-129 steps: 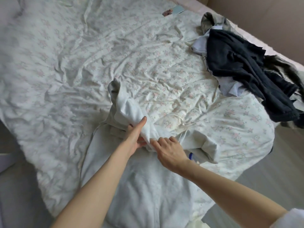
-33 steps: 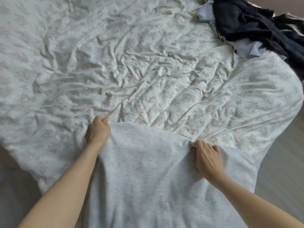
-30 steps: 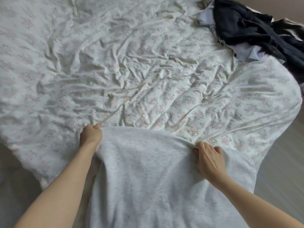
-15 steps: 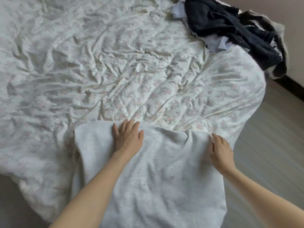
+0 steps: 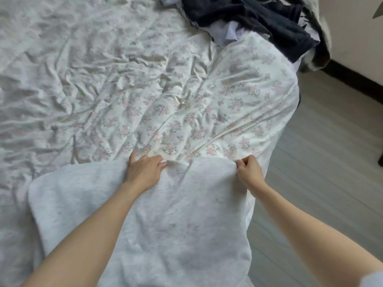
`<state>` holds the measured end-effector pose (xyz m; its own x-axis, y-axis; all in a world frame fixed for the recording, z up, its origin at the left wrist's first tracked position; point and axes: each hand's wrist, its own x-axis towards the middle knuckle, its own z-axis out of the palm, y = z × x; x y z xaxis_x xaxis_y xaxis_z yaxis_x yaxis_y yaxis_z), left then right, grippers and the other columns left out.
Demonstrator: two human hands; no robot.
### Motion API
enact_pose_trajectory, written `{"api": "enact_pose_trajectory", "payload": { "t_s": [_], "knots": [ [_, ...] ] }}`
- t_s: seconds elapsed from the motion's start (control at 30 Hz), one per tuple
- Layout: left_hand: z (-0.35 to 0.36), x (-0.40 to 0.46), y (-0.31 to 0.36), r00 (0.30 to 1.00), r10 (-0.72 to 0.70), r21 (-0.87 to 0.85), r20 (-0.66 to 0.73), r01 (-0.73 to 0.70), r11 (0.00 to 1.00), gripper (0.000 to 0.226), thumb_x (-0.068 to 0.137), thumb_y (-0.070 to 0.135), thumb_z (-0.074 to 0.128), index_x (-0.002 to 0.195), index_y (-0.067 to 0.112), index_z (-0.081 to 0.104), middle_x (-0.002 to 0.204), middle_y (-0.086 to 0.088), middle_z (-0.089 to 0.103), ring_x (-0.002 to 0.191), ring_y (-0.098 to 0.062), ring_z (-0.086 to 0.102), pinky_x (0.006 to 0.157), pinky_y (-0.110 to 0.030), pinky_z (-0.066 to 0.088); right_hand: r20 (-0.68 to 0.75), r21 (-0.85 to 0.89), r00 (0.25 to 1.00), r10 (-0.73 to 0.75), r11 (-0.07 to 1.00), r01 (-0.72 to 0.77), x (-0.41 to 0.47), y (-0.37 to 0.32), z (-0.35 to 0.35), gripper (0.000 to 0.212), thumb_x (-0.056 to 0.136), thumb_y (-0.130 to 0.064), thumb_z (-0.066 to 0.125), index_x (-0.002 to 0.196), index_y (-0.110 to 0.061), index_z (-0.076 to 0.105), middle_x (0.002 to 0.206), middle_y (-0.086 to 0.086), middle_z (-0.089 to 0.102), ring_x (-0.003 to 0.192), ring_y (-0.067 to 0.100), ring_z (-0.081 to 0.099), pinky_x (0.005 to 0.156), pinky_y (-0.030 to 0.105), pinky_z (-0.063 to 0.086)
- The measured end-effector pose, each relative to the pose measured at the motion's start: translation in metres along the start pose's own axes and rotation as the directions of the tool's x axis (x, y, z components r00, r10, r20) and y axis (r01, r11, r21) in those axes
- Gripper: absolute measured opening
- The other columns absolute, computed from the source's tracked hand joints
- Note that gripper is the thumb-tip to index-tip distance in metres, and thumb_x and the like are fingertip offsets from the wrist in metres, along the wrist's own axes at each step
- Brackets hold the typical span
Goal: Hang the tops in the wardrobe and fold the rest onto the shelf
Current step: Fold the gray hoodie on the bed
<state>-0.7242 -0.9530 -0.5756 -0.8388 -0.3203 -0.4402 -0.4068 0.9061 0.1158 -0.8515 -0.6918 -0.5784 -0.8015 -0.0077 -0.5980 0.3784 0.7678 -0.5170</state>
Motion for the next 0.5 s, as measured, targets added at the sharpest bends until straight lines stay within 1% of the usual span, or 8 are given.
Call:
{"api": "enact_pose_trajectory", "payload": {
  "t_s": [0.07, 0.13, 0.23, 0.27, 0.33, 0.4, 0.43, 0.5],
  "knots": [
    [-0.002, -0.003, -0.003, 0.997, -0.040, -0.005, -0.065, 0.040, 0.999, 0.030, 0.100, 0.041, 0.032, 0.101, 0.025, 0.057, 0.098, 0.001, 0.067, 0.102, -0.020, 0.060, 0.111, -0.044, 0.011, -0.072, 0.013, 0.997, 0.040, 0.999, -0.039, 0.002, 0.015, -0.011, 0.017, 0.094, -0.021, 0.042, 0.079, -0.014, 0.041, 0.074, -0.002, 0.047, 0.074, 0.021, 0.046, 0.059, 0.035, 0.030],
    [-0.003, -0.004, 0.003, 0.995, -0.042, 0.017, -0.088, 0.044, 0.999, 0.029, 0.099, 0.040, 0.033, 0.098, 0.024, 0.057, 0.096, 0.002, 0.066, 0.104, -0.020, 0.057, 0.111, -0.045, 0.011, -0.096, 0.023, 0.993, 0.064, 0.998, -0.062, -0.001, 0.028, -0.020, 0.018, 0.095, -0.022, 0.043, 0.079, -0.014, 0.042, 0.075, -0.002, 0.047, 0.078, 0.024, 0.047, 0.064, 0.035, 0.034],
    [-0.001, -0.011, 0.015, 0.986, -0.095, -0.004, -0.135, 0.095, 0.995, 0.026, 0.099, 0.036, 0.038, 0.116, 0.023, 0.053, 0.122, 0.003, 0.058, 0.123, -0.020, 0.044, 0.113, -0.052, 0.005, -0.156, 0.021, 0.986, 0.056, 0.998, -0.053, -0.010, 0.021, -0.023, 0.008, 0.094, -0.017, 0.042, 0.091, -0.011, 0.046, 0.092, 0.002, 0.054, 0.089, 0.026, 0.050, 0.077, 0.039, 0.039],
    [-0.001, -0.016, 0.019, 0.979, -0.126, -0.036, -0.162, 0.122, 0.992, 0.031, 0.098, 0.035, 0.040, 0.126, 0.023, 0.050, 0.135, 0.001, 0.051, 0.131, -0.021, 0.037, 0.113, -0.056, 0.004, -0.189, -0.054, 0.982, 0.001, 0.998, -0.011, -0.014, 0.017, -0.023, 0.012, 0.094, -0.015, 0.040, 0.101, -0.011, 0.050, 0.105, 0.005, 0.055, 0.098, 0.027, 0.050, 0.085, 0.041, 0.038],
    [0.003, -0.034, 0.025, 0.966, -0.153, -0.062, -0.207, 0.143, 0.988, 0.045, 0.097, 0.033, 0.043, 0.140, 0.022, 0.040, 0.151, -0.002, 0.034, 0.141, -0.024, 0.024, 0.111, -0.060, 0.003, -0.199, -0.259, 0.949, -0.244, 0.947, 0.189, -0.027, 0.008, -0.017, 0.030, 0.093, -0.014, 0.042, 0.122, -0.012, 0.051, 0.127, 0.008, 0.050, 0.118, 0.029, 0.045, 0.102, 0.045, 0.029],
    [0.010, -0.058, 0.033, 0.965, -0.090, -0.043, -0.248, 0.081, 0.996, 0.047, 0.096, 0.031, 0.044, 0.142, 0.018, 0.042, 0.153, -0.007, 0.031, 0.142, -0.030, 0.025, 0.110, -0.064, 0.008, -0.101, -0.399, 0.834, -0.542, 0.790, 0.466, -0.050, -0.002, 0.001, 0.039, 0.090, -0.010, 0.047, 0.129, -0.012, 0.050, 0.130, 0.011, 0.050, 0.124, 0.031, 0.044, 0.109, 0.053, 0.022],
    [0.015, -0.069, 0.036, 0.968, -0.052, -0.028, -0.245, 0.047, 0.999, 0.048, 0.094, 0.032, 0.041, 0.140, 0.017, 0.045, 0.151, -0.010, 0.035, 0.140, -0.033, 0.029, 0.109, -0.066, 0.013, -0.029, -0.441, 0.764, -0.644, 0.694, 0.569, -0.063, -0.006, 0.014, 0.041, 0.088, -0.009, 0.050, 0.129, -0.012, 0.051, 0.130, 0.012, 0.052, 0.125, 0.033, 0.045, 0.110, 0.059, 0.020],
    [0.026, -0.087, 0.034, 0.977, -0.041, 0.002, -0.207, 0.042, 0.999, 0.053, 0.090, 0.036, 0.032, 0.138, 0.019, 0.048, 0.149, -0.011, 0.038, 0.138, -0.035, 0.032, 0.107, -0.068, 0.017, 0.116, -0.480, 0.657, -0.745, 0.536, 0.694, -0.088, -0.012, 0.046, 0.046, 0.087, -0.016, 0.052, 0.132, -0.015, 0.050, 0.134, 0.014, 0.051, 0.129, 0.035, 0.043, 0.106, 0.066, 0.019]
  ]
}}
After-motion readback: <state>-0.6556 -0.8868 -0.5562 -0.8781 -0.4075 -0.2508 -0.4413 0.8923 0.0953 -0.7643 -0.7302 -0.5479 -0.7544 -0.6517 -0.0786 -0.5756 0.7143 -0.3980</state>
